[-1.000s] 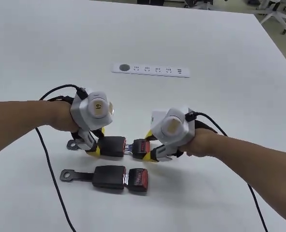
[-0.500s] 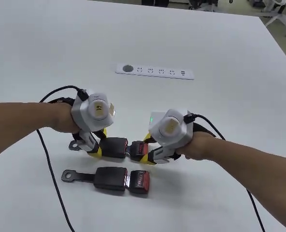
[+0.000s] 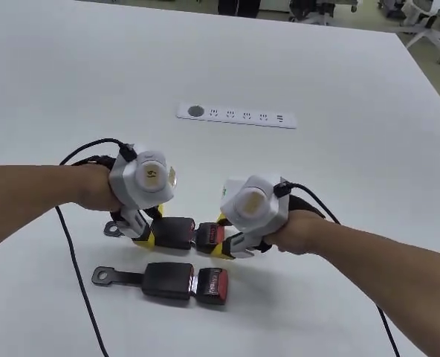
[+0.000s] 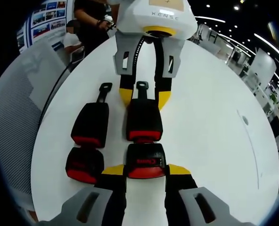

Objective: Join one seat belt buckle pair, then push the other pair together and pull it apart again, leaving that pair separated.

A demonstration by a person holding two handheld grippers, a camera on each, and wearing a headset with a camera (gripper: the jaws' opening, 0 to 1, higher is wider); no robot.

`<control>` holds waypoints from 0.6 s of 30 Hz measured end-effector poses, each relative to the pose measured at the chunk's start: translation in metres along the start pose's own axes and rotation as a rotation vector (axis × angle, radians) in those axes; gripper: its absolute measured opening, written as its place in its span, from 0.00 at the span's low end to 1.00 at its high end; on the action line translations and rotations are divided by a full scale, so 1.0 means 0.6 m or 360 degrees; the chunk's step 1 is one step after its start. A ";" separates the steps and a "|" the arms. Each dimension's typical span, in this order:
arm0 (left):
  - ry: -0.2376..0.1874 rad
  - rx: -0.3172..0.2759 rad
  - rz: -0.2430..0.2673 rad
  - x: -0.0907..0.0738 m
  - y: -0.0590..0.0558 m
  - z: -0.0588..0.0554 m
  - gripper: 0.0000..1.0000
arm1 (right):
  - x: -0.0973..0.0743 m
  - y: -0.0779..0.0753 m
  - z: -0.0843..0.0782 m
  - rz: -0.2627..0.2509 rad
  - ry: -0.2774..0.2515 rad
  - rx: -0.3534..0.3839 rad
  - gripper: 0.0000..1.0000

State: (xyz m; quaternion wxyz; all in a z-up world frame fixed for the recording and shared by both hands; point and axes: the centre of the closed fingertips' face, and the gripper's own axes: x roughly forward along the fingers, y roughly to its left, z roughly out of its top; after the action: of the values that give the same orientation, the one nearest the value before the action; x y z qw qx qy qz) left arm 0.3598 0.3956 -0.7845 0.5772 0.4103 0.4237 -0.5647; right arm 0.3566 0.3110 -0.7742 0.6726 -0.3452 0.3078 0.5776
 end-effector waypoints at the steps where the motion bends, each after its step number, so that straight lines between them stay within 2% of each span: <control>1: 0.0004 0.0001 0.0000 0.000 0.000 0.000 0.28 | 0.000 0.000 0.000 -0.0004 0.0001 0.0001 0.26; 11: -0.0004 -0.0025 -0.0005 -0.002 0.000 -0.001 0.29 | 0.002 0.000 0.000 0.0007 -0.0008 -0.0007 0.27; 18: 0.0024 -0.0038 -0.0011 -0.001 0.000 0.001 0.29 | -0.004 -0.001 -0.003 0.0017 -0.0005 -0.0017 0.28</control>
State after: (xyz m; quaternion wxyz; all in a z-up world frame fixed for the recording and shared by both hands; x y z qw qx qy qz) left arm 0.3600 0.3955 -0.7835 0.5769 0.4060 0.4363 -0.5585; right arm 0.3566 0.3083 -0.7733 0.6682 -0.3464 0.3055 0.5833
